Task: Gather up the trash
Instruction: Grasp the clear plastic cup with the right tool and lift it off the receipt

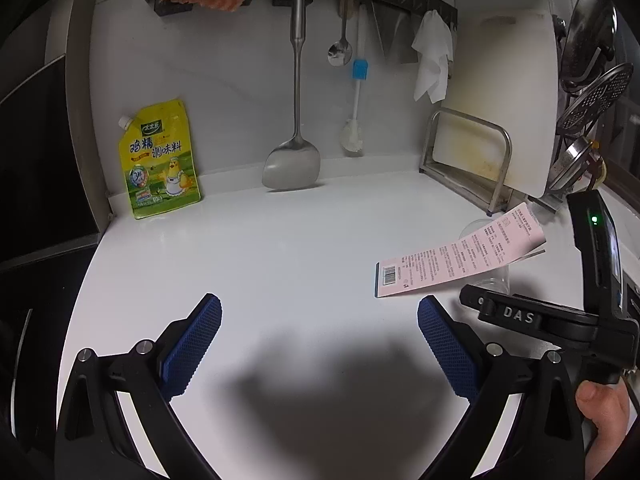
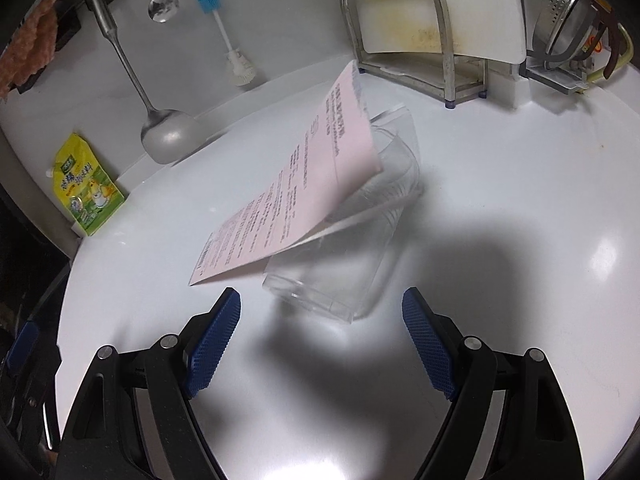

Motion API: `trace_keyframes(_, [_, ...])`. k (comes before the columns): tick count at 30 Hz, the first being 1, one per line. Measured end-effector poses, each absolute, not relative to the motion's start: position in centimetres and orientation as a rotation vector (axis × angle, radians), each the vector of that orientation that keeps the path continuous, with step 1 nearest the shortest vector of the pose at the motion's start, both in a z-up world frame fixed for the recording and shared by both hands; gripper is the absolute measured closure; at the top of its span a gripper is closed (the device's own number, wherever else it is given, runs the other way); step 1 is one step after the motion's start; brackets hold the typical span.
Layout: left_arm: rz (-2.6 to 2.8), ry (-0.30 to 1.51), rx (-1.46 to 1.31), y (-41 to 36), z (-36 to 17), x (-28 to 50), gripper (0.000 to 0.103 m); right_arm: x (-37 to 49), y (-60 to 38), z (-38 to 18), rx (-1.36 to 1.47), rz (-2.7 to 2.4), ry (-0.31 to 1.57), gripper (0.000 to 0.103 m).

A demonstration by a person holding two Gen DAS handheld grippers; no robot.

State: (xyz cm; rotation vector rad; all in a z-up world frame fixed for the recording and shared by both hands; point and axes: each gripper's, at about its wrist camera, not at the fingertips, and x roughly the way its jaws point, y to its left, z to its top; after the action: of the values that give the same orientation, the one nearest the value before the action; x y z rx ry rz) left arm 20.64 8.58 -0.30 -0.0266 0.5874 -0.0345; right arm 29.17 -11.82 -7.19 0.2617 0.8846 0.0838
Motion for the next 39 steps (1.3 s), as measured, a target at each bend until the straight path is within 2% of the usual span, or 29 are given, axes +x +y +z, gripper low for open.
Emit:
trace_keyframes(18, [-0.053,0.614,-0.039,8.5,-0.6,21.0,0.006,31.3,-12.2,-7.7,0.218,0.048,0.889,0.025])
trace_keyframes(19, [-0.055,0.613,-0.039,8.4,-0.6,20.9,0.006,31.2,-12.3,-7.7,0.216,0.050,0.886,0.026])
trace_keyframes(21, [-0.060,0.613,-0.039,8.4,-0.6,20.9,0.006,31.1,-12.4,-7.8,0.215,0.064,0.890,0.038])
trace_keyframes(26, [-0.070,0.620,-0.046,8.4,-0.8,21.0,0.006,30.3,-12.6,-7.8,0.206,0.095,0.890,0.049])
trace_keyframes(39, [-0.077,0.619,-0.066,8.3,-0.8,20.1,0.006,25.7,-13.9,-7.7,0.249,0.207,0.888,0.051])
